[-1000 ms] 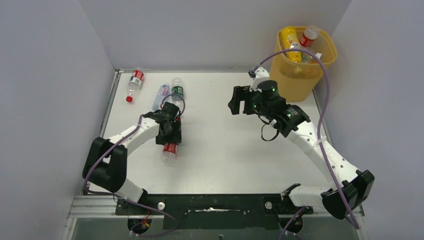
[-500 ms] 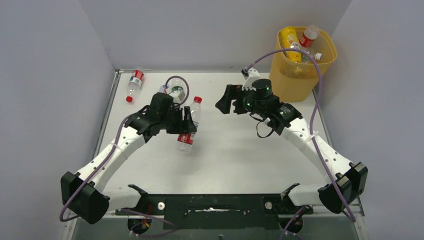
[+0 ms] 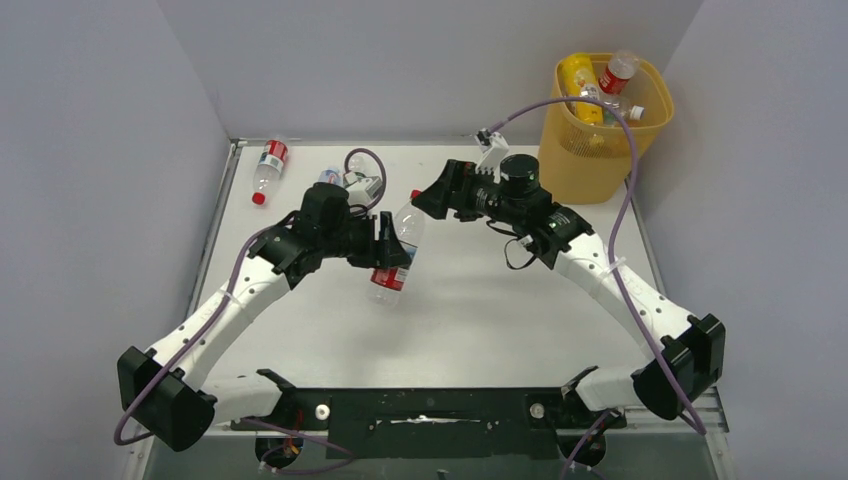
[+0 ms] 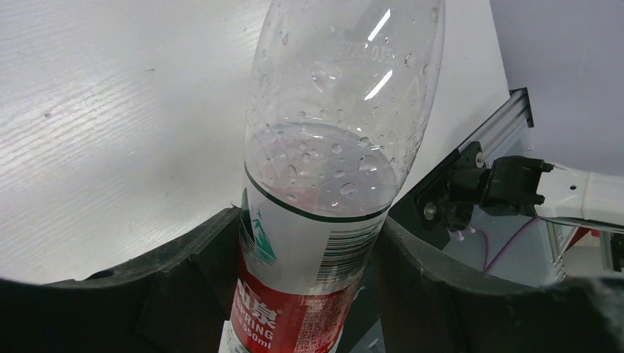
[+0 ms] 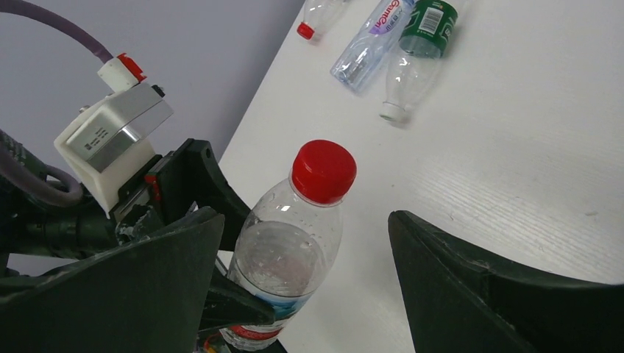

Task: Put the plastic bottles in the bin
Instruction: Place the plastic bottle in the trash bin.

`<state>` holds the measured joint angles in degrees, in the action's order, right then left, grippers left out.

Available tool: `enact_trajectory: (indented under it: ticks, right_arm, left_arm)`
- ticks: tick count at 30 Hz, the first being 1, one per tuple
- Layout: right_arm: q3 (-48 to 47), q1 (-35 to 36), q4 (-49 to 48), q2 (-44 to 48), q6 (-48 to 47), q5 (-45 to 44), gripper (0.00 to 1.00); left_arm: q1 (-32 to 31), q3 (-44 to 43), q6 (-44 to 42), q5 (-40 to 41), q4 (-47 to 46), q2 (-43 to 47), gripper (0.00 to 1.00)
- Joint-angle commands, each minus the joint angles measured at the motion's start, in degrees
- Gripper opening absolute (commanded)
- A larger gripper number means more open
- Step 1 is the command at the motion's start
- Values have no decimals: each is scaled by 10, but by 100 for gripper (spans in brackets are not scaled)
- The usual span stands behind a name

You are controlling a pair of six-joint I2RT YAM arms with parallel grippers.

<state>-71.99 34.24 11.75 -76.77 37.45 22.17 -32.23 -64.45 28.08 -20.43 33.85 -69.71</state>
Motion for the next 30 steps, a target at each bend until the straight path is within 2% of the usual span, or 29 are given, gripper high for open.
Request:
enact_trajectory:
  ticks: [1, 8, 15, 25, 30]
  right_arm:
    - [-9, 5, -52, -21, 19, 14, 85]
    - [-11, 6, -67, -39, 28, 15, 82]
    - [-16, 6, -71, -48, 31, 23, 68]
    - [-17, 7, -71, -51, 32, 30, 22]
    - [-26, 7, -59, -50, 26, 26, 16]
  left_arm:
    - [-7, -19, -4, -26, -46, 23, 52]
    - [-18, -18, -6, -26, -51, 27, 52]
    - [-24, -11, -7, -22, -51, 26, 52]
    - [-24, -5, -9, -14, -56, 17, 55]
    - [-24, -10, -10, -9, -51, 14, 66]
